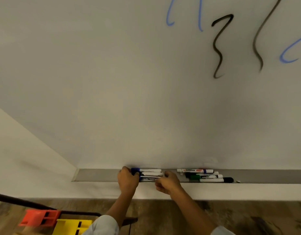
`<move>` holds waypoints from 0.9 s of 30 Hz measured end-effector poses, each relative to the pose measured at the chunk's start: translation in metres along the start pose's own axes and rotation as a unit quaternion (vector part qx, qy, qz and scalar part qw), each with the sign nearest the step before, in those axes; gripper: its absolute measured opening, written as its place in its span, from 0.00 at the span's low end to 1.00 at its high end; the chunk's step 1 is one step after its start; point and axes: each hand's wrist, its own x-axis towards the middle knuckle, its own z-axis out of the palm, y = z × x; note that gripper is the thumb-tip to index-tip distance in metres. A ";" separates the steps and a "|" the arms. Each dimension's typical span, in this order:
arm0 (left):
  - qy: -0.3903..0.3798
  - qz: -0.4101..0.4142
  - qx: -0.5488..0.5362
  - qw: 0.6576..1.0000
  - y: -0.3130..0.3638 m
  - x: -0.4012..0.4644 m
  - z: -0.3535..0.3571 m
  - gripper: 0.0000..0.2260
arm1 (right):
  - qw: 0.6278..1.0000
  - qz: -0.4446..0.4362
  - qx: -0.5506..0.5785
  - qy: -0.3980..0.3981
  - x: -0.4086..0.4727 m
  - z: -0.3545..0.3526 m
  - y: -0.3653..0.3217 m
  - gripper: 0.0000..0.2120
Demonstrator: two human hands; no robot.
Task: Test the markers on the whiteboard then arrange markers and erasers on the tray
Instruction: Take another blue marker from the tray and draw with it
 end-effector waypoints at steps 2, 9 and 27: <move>0.027 0.037 0.047 0.998 0.009 -0.010 0.001 0.11 | 0.998 -0.044 -0.019 0.045 -0.005 -0.010 0.000 0.21; -0.035 0.102 0.082 0.991 0.049 -0.046 0.033 0.07 | 0.812 -0.401 -0.301 0.298 -0.007 -0.096 0.010 0.15; -0.171 0.103 -0.033 0.979 0.094 -0.101 0.095 0.07 | 0.664 -0.482 -0.534 0.203 -0.003 -0.214 0.005 0.08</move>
